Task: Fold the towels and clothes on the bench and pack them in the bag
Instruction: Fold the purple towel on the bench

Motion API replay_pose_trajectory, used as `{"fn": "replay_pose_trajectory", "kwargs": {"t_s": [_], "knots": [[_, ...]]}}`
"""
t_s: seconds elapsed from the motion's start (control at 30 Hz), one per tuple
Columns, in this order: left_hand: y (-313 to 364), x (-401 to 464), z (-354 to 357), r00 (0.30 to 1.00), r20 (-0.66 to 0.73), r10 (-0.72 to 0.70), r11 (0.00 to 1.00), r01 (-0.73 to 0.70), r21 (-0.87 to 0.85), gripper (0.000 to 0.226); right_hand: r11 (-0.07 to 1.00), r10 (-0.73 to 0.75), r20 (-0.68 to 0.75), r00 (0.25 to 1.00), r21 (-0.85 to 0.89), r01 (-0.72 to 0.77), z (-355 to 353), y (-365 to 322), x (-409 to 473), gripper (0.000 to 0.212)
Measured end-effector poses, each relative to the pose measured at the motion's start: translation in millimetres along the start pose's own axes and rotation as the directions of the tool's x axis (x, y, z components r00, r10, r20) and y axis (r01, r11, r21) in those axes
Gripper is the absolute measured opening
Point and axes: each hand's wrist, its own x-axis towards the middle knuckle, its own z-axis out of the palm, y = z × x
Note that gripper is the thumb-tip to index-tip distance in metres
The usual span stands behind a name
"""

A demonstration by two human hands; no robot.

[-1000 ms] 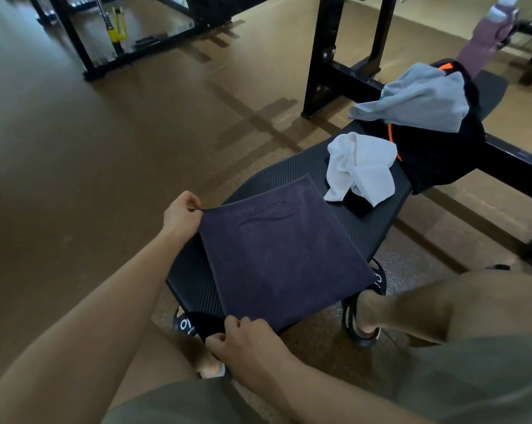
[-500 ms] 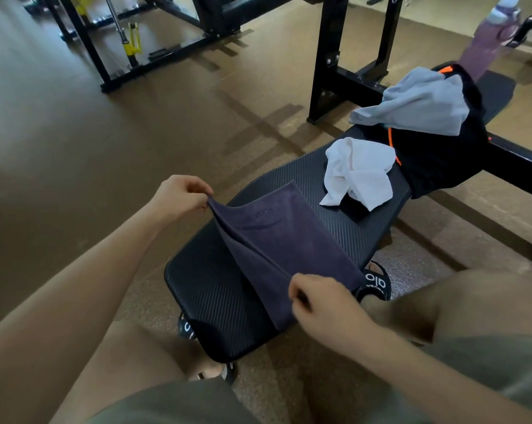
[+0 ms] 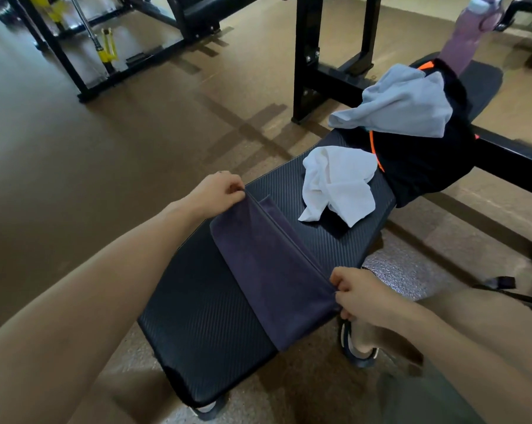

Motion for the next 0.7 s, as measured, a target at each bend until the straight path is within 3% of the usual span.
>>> {"fn": "replay_pose_trajectory", "kwargs": {"t_s": [0.13, 0.3, 0.4, 0.57, 0.7], "knots": [[8, 19, 23, 0.999, 0.016, -0.046, 0.989, 0.048, -0.137, 0.013, 0.995, 0.085, 0.055, 0.995, 0.049, -0.088, 2, 8, 9, 0.019], [6, 33, 47, 0.998, 0.028, -0.056, 0.984, 0.060, -0.168, 0.011, 0.986, 0.144, 0.067, 0.987, 0.074, -0.149, 1, 7, 11, 0.015], [5, 37, 55, 0.999, 0.013, -0.048, 0.991, 0.049, -0.125, 0.011, 0.978, 0.166, 0.067, 0.984, 0.120, -0.173, 3, 8, 9, 0.011], [11, 41, 59, 1.000, 0.019, -0.009, 0.996, 0.007, 0.085, 0.018, 0.967, 0.191, 0.094, 0.977, 0.151, -0.203, 4, 11, 6, 0.012], [9, 44, 57, 0.999, 0.038, 0.014, 0.995, -0.017, 0.101, 0.019, 0.964, 0.196, 0.109, 0.974, 0.162, -0.212, 2, 12, 5, 0.017]]}}
